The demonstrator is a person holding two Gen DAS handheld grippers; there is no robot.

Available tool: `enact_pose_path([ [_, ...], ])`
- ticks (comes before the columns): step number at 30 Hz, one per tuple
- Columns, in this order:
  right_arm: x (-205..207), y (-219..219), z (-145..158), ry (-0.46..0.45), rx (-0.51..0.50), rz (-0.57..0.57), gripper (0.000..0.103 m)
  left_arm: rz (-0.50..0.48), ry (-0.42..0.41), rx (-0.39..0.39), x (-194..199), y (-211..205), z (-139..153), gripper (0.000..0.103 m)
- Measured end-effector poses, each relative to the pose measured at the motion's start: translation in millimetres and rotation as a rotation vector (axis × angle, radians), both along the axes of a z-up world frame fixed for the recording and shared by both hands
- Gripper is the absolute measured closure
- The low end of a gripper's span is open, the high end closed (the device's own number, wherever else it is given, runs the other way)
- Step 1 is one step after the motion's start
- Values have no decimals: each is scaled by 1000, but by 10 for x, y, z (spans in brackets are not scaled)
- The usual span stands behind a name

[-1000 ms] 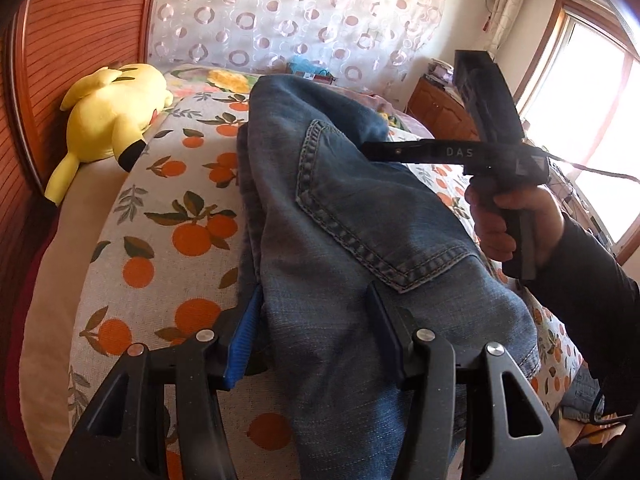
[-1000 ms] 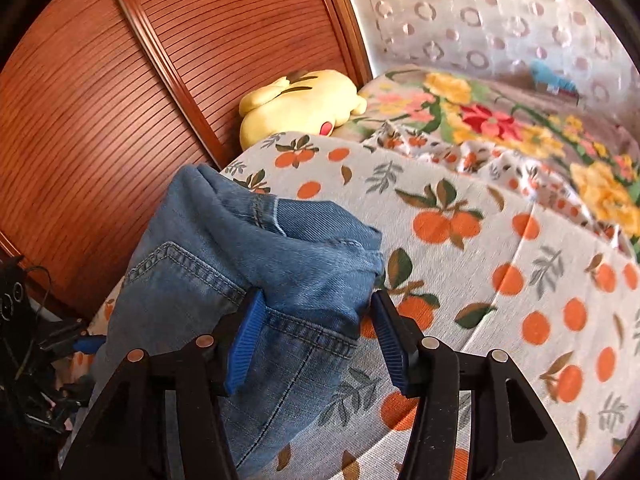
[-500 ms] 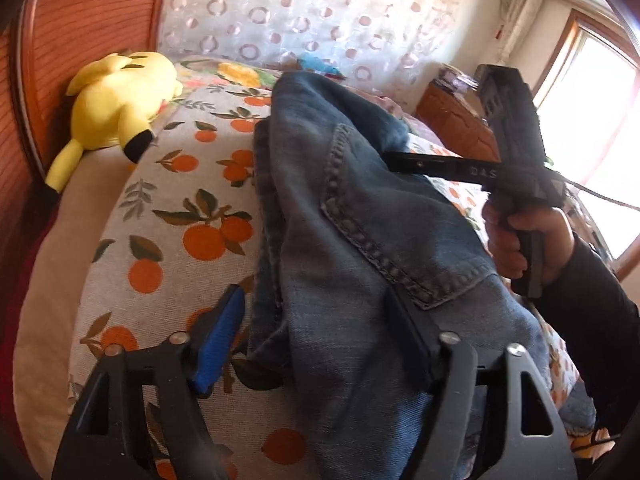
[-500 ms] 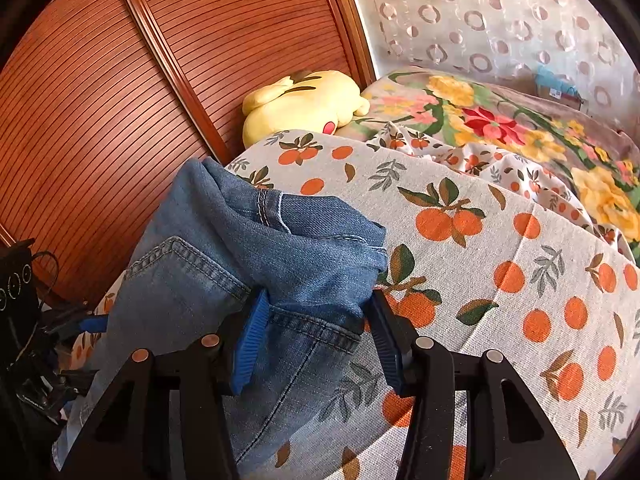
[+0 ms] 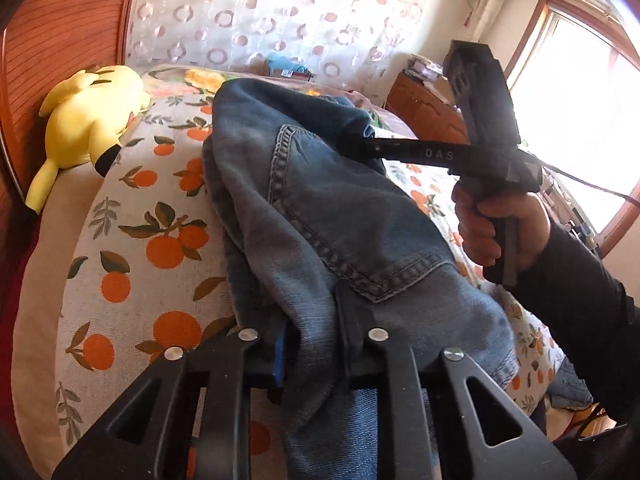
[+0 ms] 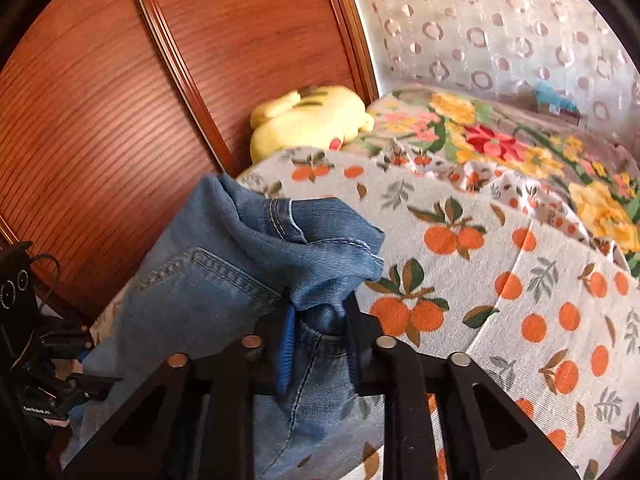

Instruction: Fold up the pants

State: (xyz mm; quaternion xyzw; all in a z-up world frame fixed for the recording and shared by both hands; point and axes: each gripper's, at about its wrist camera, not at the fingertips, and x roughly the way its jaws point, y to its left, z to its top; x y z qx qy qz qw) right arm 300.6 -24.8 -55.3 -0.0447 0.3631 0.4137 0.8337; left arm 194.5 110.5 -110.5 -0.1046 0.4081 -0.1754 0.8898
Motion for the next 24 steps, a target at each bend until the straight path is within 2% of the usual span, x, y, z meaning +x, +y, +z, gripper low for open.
enact_pose_path([
  [7,-302,70,303,-111,55,24,88,27,-83,-13,-224,107,253,85],
  [16,-649,699,845,-228,66,138,89,157,-173,-65,-549,655,518,86],
  [24,-550,1210,1172,-251,165,207,89,253,-257,1,-587,1126,953,86],
])
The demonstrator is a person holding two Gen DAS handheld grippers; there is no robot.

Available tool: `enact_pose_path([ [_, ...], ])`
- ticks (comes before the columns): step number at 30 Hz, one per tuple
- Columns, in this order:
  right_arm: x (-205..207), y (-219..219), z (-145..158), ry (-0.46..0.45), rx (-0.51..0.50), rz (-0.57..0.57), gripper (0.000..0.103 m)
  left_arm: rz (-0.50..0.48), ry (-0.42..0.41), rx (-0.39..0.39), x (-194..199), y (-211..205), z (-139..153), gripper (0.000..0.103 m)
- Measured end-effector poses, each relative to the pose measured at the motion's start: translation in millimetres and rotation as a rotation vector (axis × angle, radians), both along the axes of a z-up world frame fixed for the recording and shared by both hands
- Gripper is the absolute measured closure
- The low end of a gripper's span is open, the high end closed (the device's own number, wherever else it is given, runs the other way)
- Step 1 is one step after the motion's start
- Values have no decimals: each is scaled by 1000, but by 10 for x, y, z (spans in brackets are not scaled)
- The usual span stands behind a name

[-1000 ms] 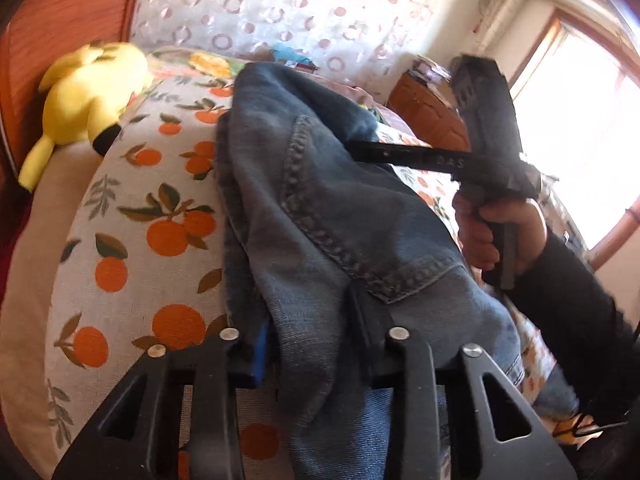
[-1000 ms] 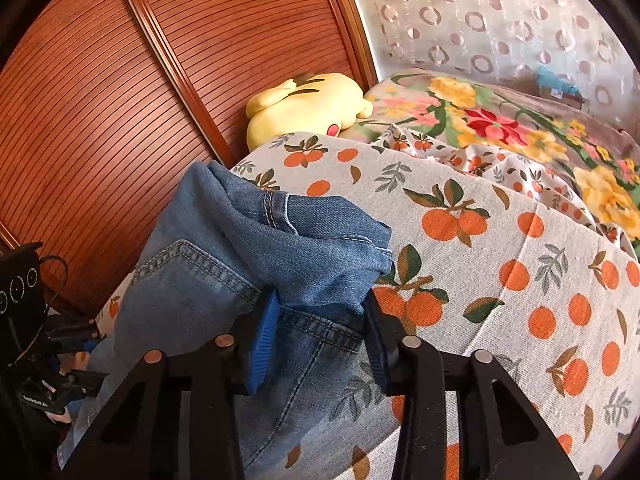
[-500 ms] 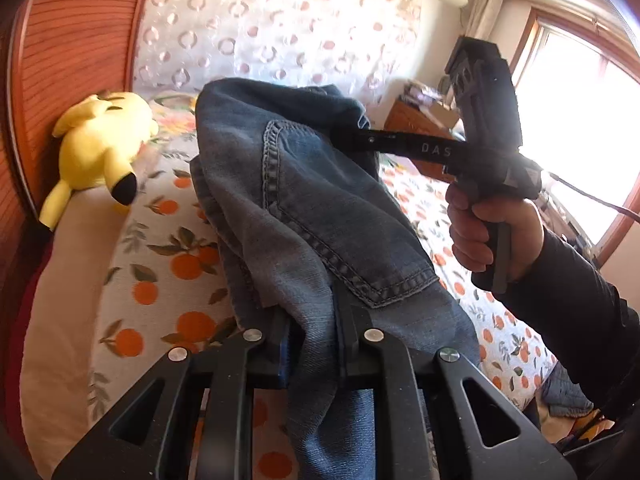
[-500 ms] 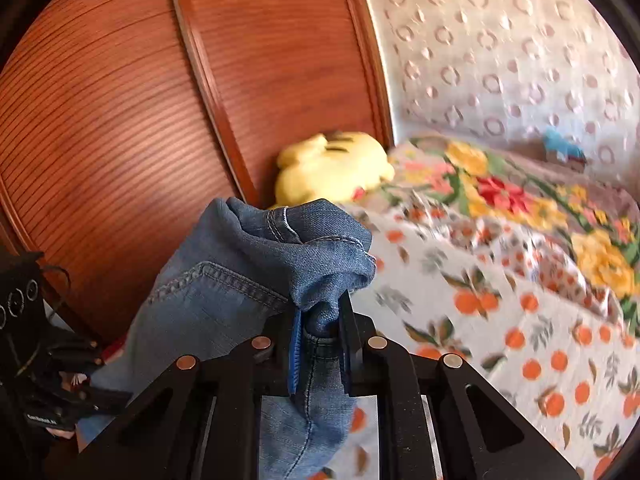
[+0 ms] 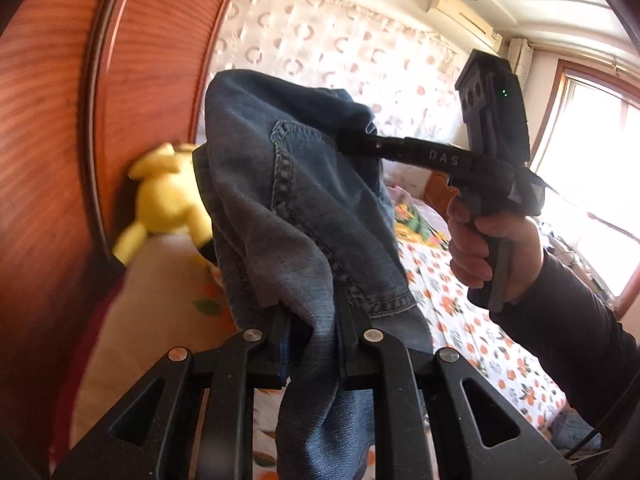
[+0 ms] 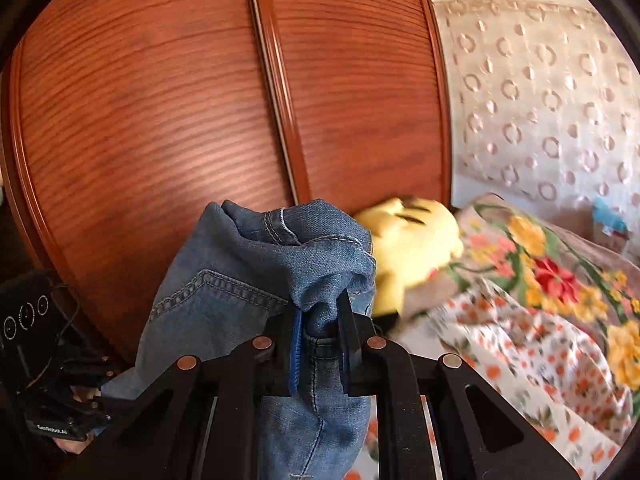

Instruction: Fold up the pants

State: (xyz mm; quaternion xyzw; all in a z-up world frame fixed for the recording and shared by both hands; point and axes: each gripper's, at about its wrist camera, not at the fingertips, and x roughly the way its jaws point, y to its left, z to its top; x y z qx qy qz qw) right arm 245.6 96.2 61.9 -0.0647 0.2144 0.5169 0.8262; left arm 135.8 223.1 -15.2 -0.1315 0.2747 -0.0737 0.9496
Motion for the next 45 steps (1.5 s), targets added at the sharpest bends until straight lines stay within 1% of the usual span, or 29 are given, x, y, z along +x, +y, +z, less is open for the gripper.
enact_pose_path([
  [2,122,16,-14,21,33,7,89,10,-7,22,75,36,78,86],
  [4,316,24,-95,47,58,-3,89,10,-4,45,222,35,92,86],
  [6,522,-14,-260,68,59,-28,89,-7,12,57,422,10,30,86],
  [7,652,-71,-371,91,55,-50,89,-26,35,65,602,-38,-50,86],
  [8,780,-111,-483,112,48,-70,89,-38,51,67,666,-64,-97,86],
  [10,1026,-238,-714,155,29,-119,89,-75,108,65,1028,-152,-310,86],
  [11,1156,-320,-853,185,16,-147,89,-84,127,66,1136,-152,-361,86],
  [13,1394,-442,-1112,236,-25,-208,89,-77,160,88,1398,-189,-513,86],
  [15,1550,-538,-1315,266,-65,-248,89,-70,179,94,1520,-191,-579,85],
  [17,1623,-573,-1403,277,-97,-268,87,-58,199,116,1578,-175,-621,85],
  [19,1660,-580,-1424,282,-113,-281,85,-40,223,164,1597,-167,-672,82],
  [20,1678,-564,-1413,285,-112,-280,83,-31,232,173,1590,-149,-692,80],
  [21,1686,-542,-1396,280,-121,-282,77,-28,235,167,1581,-131,-699,78],
  [22,1683,-475,-1371,271,-130,-290,74,-16,239,159,1540,-97,-698,77],
  [23,1655,-414,-1323,258,-138,-303,73,1,240,156,1487,-65,-678,76],
  [25,1582,-405,-1245,219,-148,-330,73,28,226,157,1399,-12,-619,75],
  [27,1410,-383,-1075,141,-143,-365,73,48,204,164,1293,0,-530,72],
  [29,1091,-465,-920,115,-102,-337,73,40,168,170,1214,-34,-438,70],
  [31,990,-435,-865,110,-73,-290,73,12,138,164,1138,-123,-360,69],
  [33,904,-362,-874,91,-98,-269,73,-21,129,162,1118,-220,-355,69],
  [34,887,-323,-903,98,-110,-264,73,-44,128,166,1112,-284,-374,69],
  [36,943,-259,-997,123,-140,-273,73,-55,151,173,1143,-354,-466,69],
  [38,1088,-218,-1106,142,-190,-303,73,-65,194,182,1177,-400,-625,69],
  [40,1173,-202,-1198,146,-242,-322,73,-56,235,214,1196,-420,-804,69],
  [42,1165,-218,-1164,150,-233,-317,73,-48,241,219,1187,-403,-894,69],
  [45,1058,-234,-1037,138,-229,-320,73,-41,231,205,1163,-375,-875,67],
])
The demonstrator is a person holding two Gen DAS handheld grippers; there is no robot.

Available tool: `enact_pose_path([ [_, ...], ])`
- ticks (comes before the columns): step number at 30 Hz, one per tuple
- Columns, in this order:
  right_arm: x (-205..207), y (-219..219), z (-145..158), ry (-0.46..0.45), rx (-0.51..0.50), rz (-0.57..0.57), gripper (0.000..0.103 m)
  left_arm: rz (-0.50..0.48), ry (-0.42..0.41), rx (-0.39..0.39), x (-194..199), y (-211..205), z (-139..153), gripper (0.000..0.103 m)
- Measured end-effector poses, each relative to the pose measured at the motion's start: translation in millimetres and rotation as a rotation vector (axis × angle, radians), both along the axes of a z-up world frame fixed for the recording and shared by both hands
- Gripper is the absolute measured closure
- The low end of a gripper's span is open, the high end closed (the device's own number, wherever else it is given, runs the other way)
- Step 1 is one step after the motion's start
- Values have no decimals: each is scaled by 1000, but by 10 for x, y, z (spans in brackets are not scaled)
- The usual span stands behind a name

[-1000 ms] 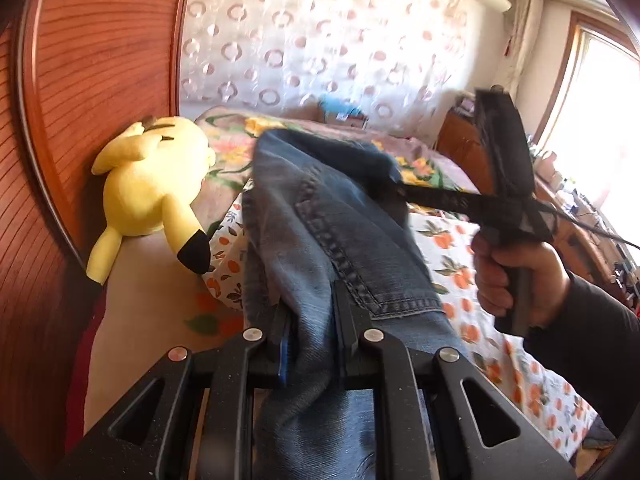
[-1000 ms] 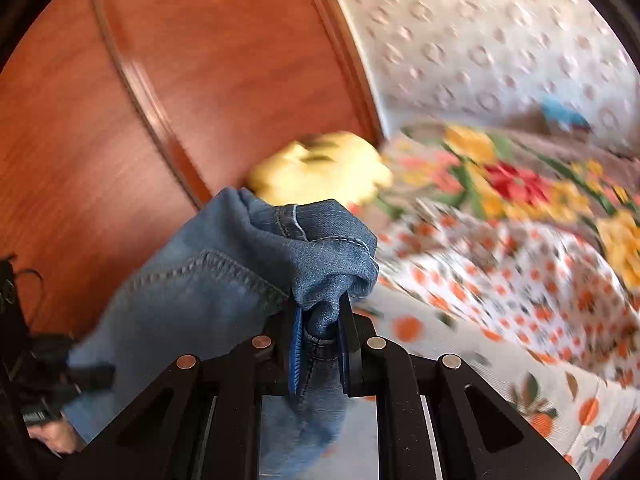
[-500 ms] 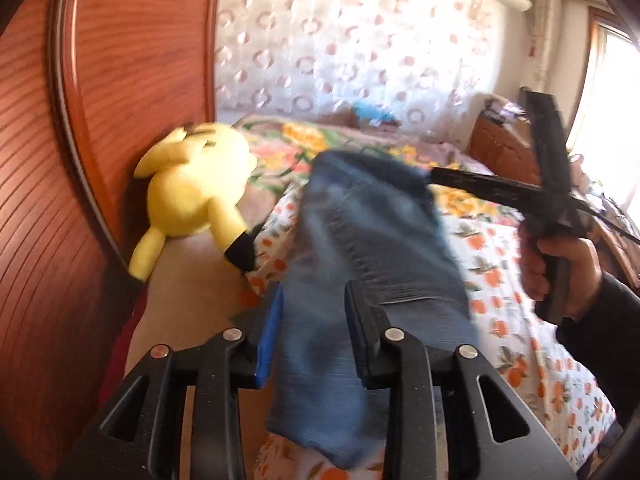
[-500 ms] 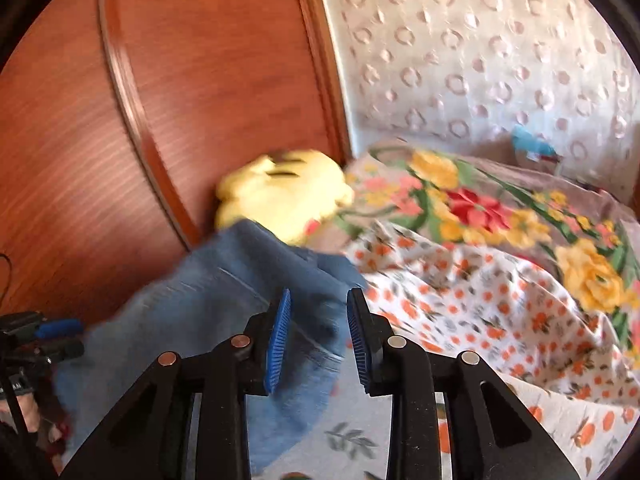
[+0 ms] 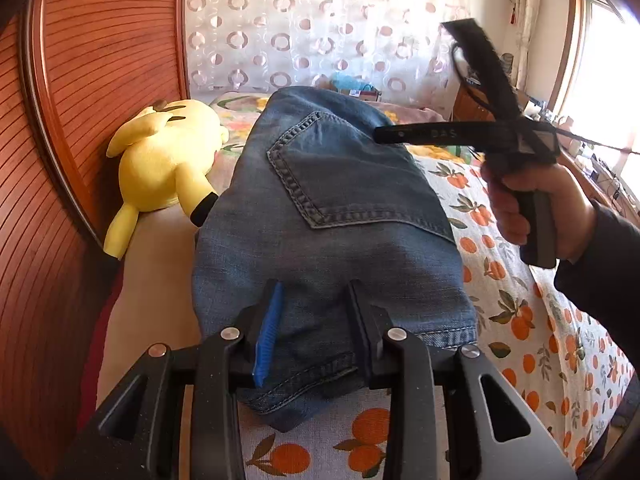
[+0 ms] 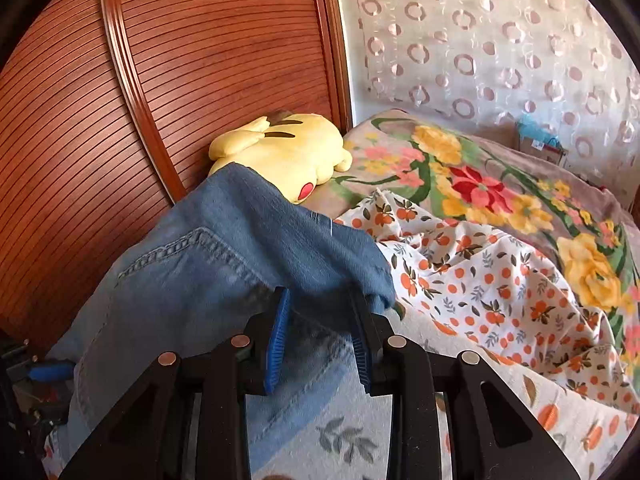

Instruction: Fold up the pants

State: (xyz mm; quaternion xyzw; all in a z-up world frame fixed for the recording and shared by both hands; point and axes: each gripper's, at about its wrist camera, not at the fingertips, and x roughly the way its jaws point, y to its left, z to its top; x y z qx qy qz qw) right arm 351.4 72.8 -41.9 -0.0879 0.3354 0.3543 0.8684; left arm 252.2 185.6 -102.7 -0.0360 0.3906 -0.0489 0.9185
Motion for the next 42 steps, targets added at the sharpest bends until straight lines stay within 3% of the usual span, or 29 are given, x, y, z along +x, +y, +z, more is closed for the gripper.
enact_pose_path([
  [5,-330,-92,137,-35,28,32,73,-9,-77,-62,-101,-58,202,46],
  [15,-809,-486,139,-45,34,18,73,-6,-77,24,41,-339,157,46],
  [26,-1324,-956,181,-37,42,-44,73,69,-74,51,29,-421,106,42],
  [32,-1610,-1318,224,-38,65,-88,73,24,-104,42,-107,-714,238,42],
  [34,-1715,-1443,236,-39,69,-112,73,9,-119,34,-163,-833,288,39],
  [36,-1829,-1561,254,-50,65,-137,73,-5,-143,27,-217,-947,337,26],
  [41,-2110,-1878,301,-66,63,-201,70,-52,-172,35,-326,-1281,447,23],
  [42,-2159,-1940,306,-70,63,-216,68,-58,-179,36,-350,-1339,466,18],
])
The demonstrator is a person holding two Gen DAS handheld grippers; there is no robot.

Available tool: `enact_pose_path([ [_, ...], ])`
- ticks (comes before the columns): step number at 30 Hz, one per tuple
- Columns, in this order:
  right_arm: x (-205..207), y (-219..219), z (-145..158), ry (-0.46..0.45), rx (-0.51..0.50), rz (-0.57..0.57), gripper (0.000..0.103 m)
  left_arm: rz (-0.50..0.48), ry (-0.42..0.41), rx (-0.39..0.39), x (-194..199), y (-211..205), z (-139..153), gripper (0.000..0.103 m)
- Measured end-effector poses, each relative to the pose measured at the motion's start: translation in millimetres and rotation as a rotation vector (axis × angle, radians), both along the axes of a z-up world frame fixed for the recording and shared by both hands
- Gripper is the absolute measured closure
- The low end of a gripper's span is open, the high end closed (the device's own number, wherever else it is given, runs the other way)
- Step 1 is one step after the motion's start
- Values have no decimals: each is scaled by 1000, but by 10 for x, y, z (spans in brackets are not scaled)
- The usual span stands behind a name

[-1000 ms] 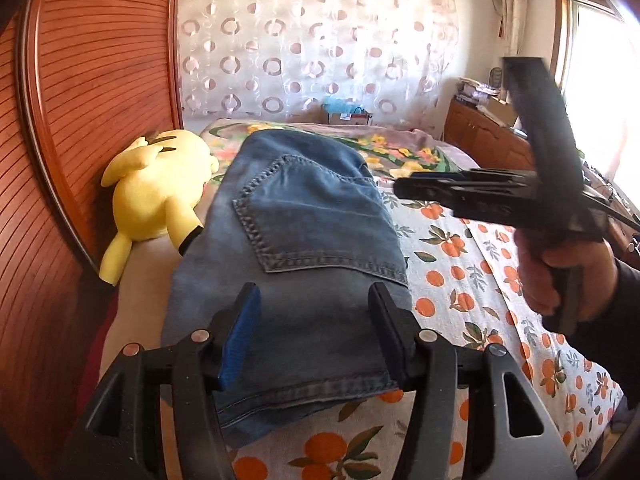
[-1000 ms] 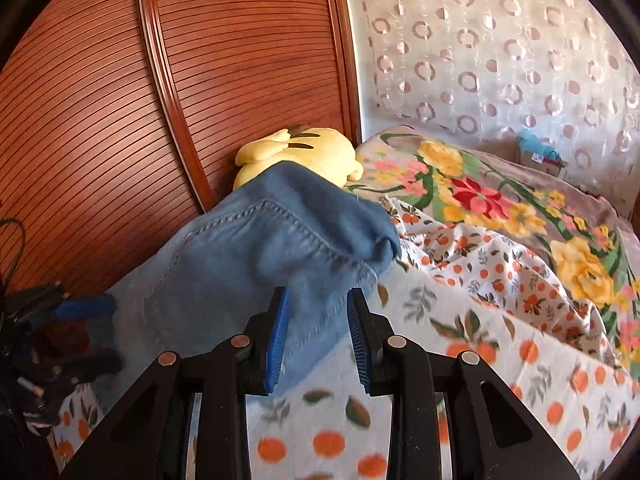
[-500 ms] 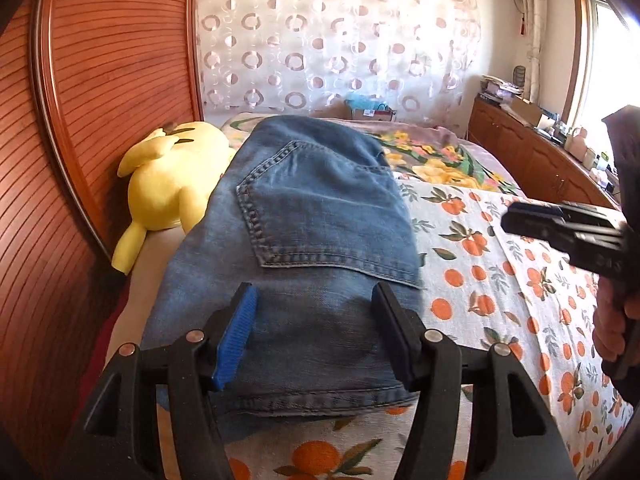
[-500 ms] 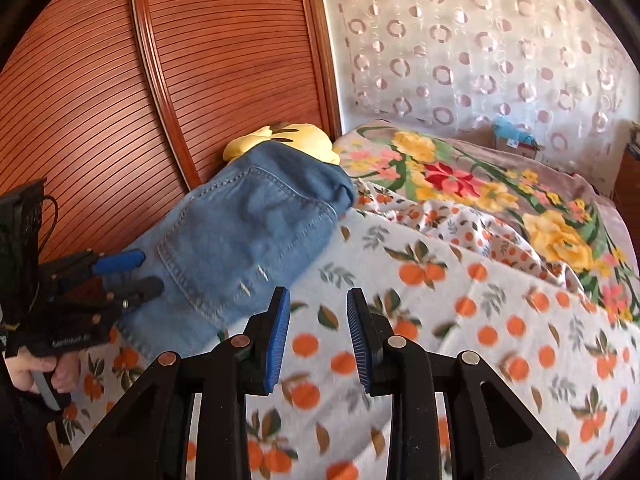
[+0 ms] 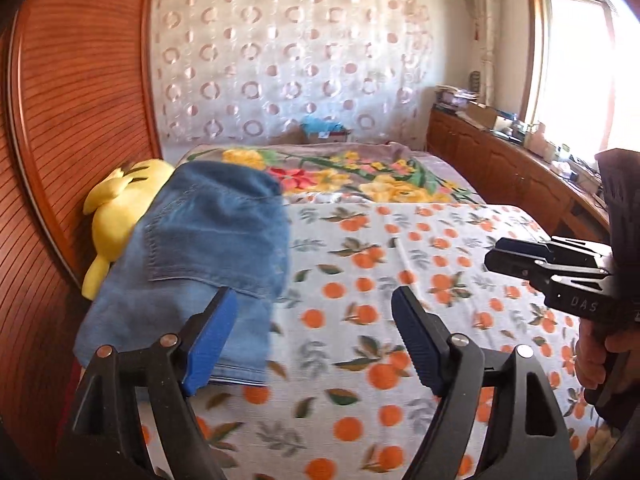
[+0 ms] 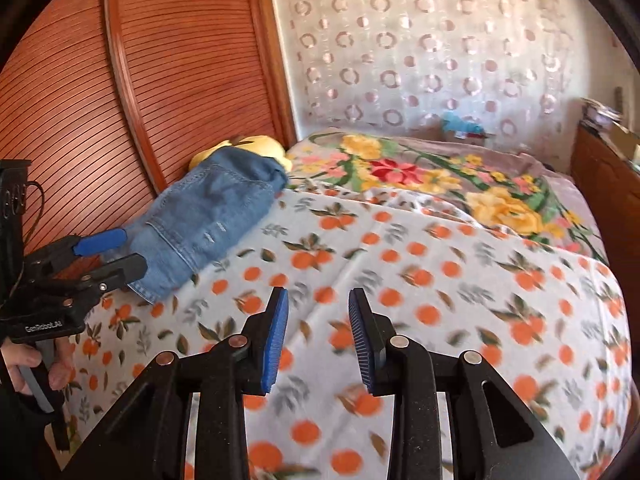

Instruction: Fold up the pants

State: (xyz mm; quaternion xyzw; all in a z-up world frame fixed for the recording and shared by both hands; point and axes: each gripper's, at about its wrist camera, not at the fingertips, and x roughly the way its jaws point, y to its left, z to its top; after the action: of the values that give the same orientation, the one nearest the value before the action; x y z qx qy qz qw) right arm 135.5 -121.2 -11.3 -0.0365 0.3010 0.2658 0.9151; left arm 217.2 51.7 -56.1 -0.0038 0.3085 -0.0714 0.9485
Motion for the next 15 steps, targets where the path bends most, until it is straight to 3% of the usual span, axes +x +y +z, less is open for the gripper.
enact_pose_path([
  [5,-225,-244,24,-6,-5,-61,57,-32,-14,-19,-110,-248,91,17],
  [10,-423,-442,58,-19,1,-116,38,-69,-27,-8,-230,-486,180,17],
  [15,-604,-606,109,-42,3,-166,33,-86,-50,-15,-404,-612,270,17],
])
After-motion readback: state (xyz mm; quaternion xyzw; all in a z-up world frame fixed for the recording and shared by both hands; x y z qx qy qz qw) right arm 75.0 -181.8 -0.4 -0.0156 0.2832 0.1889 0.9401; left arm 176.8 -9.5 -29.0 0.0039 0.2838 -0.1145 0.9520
